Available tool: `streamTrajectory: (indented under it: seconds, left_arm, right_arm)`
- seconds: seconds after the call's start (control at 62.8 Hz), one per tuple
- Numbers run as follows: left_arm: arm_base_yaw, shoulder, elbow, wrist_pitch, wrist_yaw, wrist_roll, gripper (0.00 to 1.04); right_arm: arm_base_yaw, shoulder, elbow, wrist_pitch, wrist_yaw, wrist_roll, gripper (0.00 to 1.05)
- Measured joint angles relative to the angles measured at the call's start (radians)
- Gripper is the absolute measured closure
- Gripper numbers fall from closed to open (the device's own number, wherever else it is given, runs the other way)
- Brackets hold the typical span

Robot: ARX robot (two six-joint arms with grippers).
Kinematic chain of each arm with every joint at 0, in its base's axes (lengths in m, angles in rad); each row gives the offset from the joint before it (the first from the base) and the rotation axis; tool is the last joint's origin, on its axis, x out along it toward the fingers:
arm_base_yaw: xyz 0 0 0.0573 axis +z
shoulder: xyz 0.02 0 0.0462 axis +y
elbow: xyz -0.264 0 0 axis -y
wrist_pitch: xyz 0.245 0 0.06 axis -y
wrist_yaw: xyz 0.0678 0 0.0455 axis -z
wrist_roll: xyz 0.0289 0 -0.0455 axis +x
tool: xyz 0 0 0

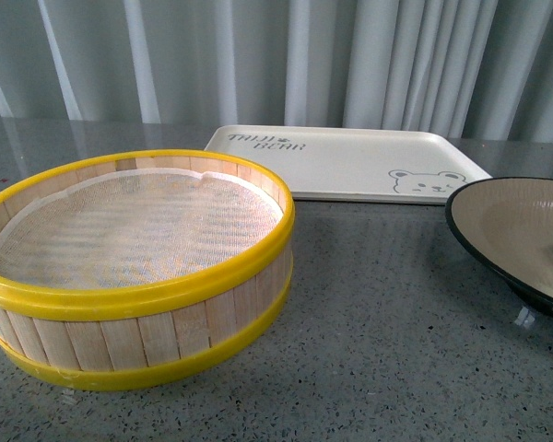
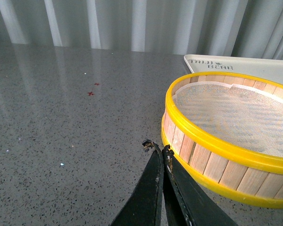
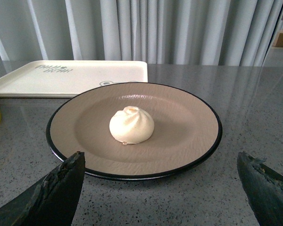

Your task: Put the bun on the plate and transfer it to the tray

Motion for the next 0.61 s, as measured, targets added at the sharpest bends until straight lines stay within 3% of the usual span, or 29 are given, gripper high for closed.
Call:
streamTrajectory:
  seconds: [0.08,0.191,0.605]
  left_arm:
    - [0.000,-0.017,-0.010,-0.006,0.000,0.000,1.01]
    - [0.000,-0.130,-0.024,-0.135,0.000,0.000,1.01]
    - [0.000,-0.209,-0.046,-0.142,0.002,0.000,1.01]
  right_arm:
    - [0.000,0.000,0.000,0.000,0.000,0.000,0.09]
    - [0.000,0.000,0.000,0.000,0.000,0.000,0.09]
    - [0.000,0.000,0.000,0.000,0.000,0.000,0.09]
